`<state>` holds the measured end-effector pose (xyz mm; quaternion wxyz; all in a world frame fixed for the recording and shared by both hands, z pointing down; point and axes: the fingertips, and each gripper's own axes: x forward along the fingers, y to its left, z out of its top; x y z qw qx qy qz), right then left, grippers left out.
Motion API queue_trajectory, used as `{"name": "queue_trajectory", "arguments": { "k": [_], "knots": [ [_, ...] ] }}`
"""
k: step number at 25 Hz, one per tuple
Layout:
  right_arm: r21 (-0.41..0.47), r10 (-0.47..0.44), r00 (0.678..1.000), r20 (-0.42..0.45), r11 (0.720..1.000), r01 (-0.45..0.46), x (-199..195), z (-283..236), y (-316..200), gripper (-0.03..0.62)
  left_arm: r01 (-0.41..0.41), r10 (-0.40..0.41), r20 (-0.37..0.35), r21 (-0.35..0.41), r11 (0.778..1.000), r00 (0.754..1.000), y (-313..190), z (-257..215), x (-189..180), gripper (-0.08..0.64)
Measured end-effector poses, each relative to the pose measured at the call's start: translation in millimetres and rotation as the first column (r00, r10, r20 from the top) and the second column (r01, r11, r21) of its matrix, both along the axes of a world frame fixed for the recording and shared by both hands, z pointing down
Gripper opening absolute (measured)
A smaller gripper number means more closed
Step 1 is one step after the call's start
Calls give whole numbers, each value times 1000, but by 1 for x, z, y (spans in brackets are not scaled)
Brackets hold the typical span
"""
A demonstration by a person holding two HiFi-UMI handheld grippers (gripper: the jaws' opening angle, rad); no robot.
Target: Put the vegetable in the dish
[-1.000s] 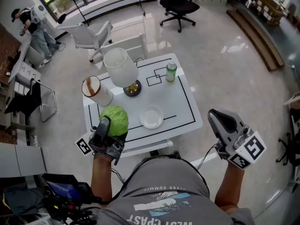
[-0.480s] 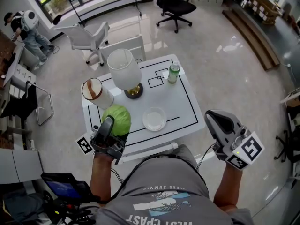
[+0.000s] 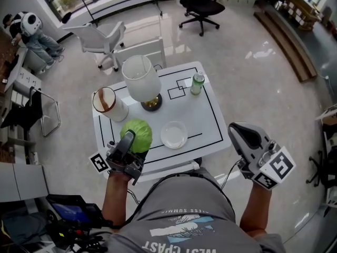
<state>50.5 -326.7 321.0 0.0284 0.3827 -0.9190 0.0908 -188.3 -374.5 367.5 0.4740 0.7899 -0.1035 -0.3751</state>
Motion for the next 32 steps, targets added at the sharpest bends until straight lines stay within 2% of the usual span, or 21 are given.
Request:
{"name": "queue_trajectory", "arguments": {
  "k": [7, 19, 32],
  "knots": [
    [-15, -24, 1000, -10, 1000, 23, 2, -1, -9, 9, 13, -11, 39, -38, 999, 999, -10, 17, 10, 308],
    [-43, -21, 1000, -8, 999, 21, 18, 7, -21, 9, -3, 17, 118, -119, 993, 993, -32, 67, 35, 308],
    [-77, -1, 1000, -22, 997, 0, 38, 13, -29, 9, -29, 82, 186, -268, 963, 979, -53, 155, 62, 305]
  ]
}}
